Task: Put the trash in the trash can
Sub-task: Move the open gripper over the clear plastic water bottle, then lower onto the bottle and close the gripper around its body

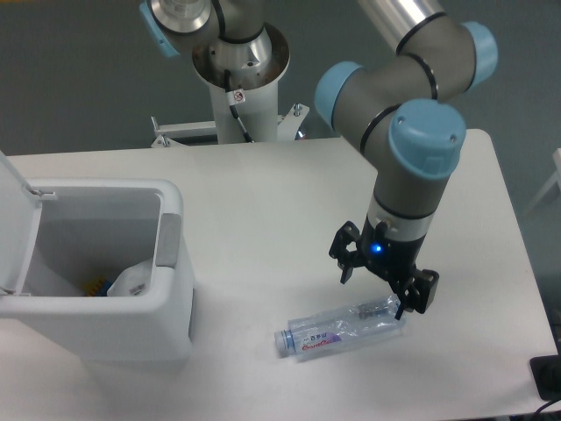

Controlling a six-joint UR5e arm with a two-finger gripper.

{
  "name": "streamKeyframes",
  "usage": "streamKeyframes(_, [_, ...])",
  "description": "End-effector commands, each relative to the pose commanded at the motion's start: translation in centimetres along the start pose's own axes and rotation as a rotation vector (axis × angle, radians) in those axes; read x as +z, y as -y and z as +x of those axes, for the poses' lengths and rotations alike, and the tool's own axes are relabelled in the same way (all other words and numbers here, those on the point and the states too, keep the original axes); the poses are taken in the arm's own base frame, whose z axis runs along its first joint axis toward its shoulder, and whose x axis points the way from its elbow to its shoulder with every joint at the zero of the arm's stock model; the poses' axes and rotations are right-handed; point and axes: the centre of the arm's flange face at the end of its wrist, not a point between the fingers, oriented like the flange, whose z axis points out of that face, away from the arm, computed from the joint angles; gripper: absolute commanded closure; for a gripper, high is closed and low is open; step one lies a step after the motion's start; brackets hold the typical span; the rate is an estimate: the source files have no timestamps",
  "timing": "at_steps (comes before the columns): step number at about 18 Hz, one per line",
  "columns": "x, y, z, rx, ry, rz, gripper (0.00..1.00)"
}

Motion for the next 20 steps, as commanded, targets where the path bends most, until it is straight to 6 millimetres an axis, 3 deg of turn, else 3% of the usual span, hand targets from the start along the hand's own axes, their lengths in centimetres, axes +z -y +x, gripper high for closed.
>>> streamKeyframes(1, [0.6, 1.0, 0.5, 0.011, -0.006, 0.0, 0.0])
streamKeyframes(9, [6.1, 2.9, 2.7, 0.074, -0.059, -0.007, 0.0])
streamKeyframes(12, [7.9, 2.2, 4.4, 0.103, -0.104, -0.022, 0.0])
streamKeyframes(16, [8.8, 2.0, 4.6, 0.104, -0.12, -0.027, 0.0])
streamKeyframes(20, [10.9, 2.1, 6.9, 0.111, -0.171, -0.04, 0.0])
